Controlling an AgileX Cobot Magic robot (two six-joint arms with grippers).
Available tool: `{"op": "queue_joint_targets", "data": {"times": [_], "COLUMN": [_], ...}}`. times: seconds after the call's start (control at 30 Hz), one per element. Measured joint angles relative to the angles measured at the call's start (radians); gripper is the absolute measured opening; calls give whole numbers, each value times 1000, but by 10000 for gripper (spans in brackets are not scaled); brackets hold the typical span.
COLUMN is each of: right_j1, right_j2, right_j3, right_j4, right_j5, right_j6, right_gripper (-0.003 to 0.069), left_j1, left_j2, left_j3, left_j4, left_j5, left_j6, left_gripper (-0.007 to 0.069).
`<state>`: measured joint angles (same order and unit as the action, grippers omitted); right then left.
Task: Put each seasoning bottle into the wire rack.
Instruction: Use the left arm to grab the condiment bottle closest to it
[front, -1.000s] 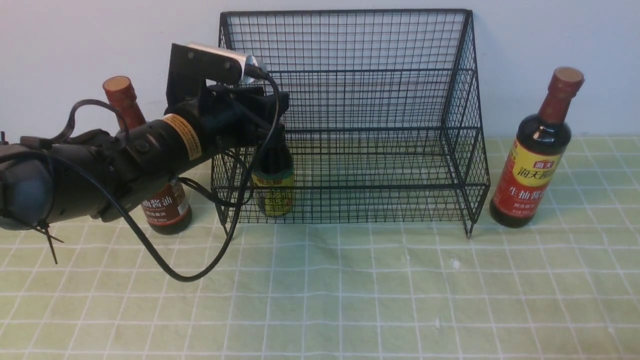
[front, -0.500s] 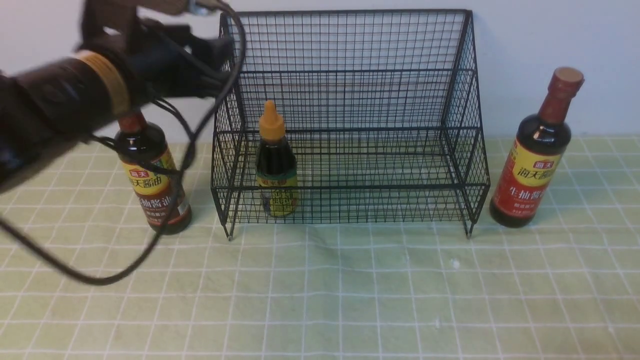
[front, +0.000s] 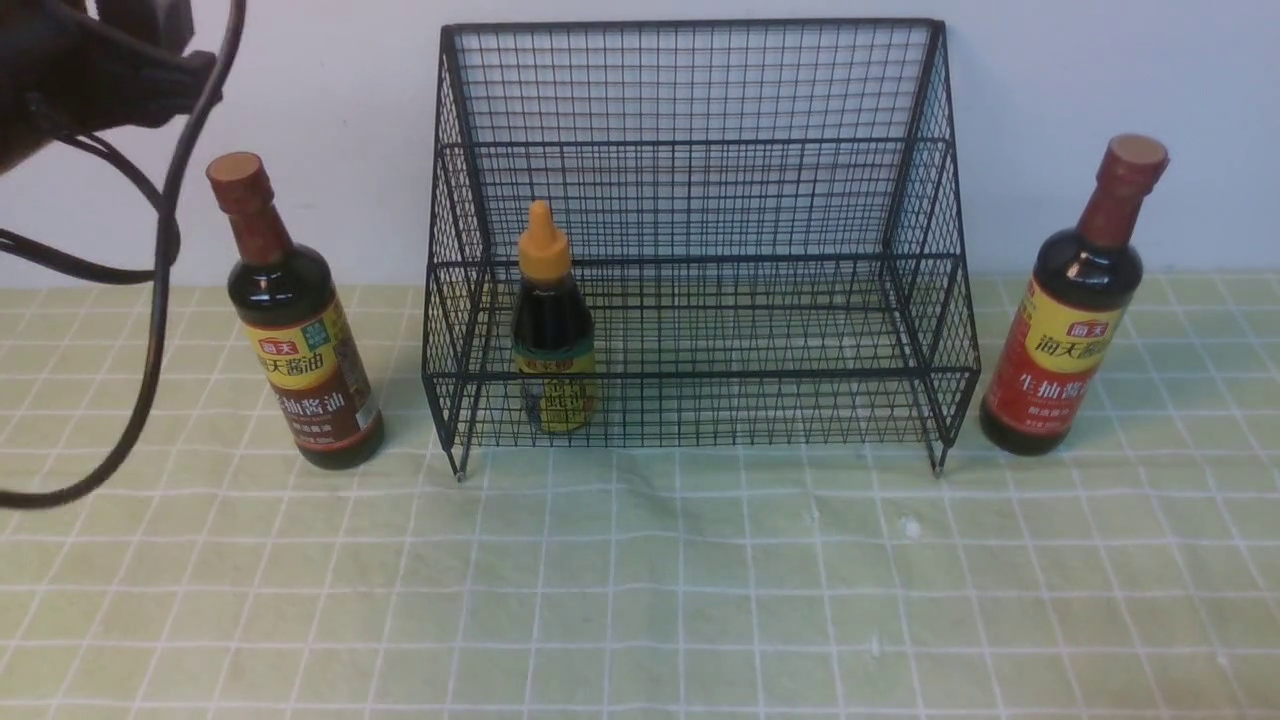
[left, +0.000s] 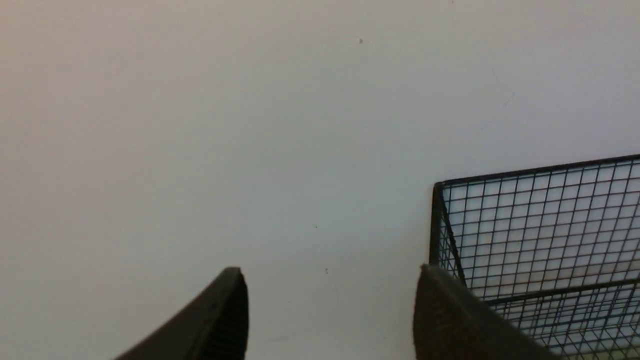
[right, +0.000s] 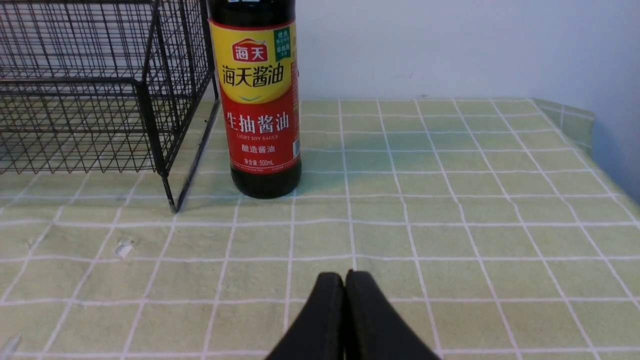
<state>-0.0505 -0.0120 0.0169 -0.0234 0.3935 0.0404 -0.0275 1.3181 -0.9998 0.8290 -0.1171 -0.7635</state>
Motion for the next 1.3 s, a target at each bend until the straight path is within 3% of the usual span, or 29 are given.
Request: {"op": "queue_joint_targets", "data": {"times": [0.73, 0.83, 0.93, 1.3], "right_j1": [0, 0, 0, 0], "right_j2": [0, 0, 0, 0], "right_j3": [0, 0, 0, 0], "right_j4": [0, 0, 0, 0], "right_j5": [0, 0, 0, 0], "right_j6": [0, 0, 0, 0], "right_gripper": [-15, -15, -15, -15], "left_j1": [3, 3, 4, 3], "left_j2": [266, 282, 292, 188], "left_j3": [0, 0, 0, -64], "left_j4": [1, 7, 29, 62], "left_j5": [-66, -71, -76, -19], "left_j6": [-12, -12, -18, -23], "left_gripper": [406, 363, 257, 259]}}
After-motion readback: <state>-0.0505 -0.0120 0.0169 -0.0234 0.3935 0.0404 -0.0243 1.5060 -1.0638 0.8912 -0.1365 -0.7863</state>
